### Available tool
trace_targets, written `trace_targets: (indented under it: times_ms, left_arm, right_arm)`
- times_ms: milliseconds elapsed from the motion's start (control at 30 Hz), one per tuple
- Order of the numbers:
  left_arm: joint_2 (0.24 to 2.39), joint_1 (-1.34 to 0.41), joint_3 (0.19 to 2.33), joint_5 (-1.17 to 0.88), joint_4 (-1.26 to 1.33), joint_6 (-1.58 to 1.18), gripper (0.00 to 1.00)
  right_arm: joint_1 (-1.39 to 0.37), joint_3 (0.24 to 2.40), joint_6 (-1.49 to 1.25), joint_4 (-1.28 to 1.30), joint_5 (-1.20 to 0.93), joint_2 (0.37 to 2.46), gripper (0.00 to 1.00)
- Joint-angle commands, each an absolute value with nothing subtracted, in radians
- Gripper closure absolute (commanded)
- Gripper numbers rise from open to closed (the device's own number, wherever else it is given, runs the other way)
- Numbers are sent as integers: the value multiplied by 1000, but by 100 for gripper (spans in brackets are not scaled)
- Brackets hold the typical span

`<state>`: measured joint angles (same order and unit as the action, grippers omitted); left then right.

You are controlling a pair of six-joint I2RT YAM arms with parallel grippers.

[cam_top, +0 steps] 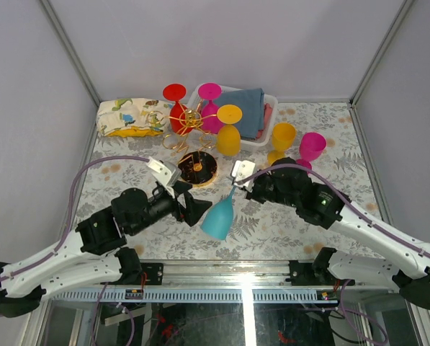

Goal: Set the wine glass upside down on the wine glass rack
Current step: Turn the wine glass upside down at the wine rack.

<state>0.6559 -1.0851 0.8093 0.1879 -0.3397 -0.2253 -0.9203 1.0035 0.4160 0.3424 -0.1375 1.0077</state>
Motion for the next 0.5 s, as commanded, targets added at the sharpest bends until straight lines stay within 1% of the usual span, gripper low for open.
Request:
trace_targets:
  times_ms: [0, 100, 200, 467]
  left_arm:
    - [637, -1086, 779, 231, -219, -330, 17]
    - [634, -1087, 758, 218, -192, -347, 17]
    - [642, -1087, 737, 216, -181, -347, 17]
    - [743, -1087, 748, 208, -142, -365, 18]
  right_arm:
    - [-968, 983, 387, 202, 79, 982, 100]
    - [-992, 964, 388, 159, 143, 968, 100]
    - [-1000, 927, 389, 84, 149, 925, 100]
    - [-1002, 859, 408, 0, 10, 840, 100]
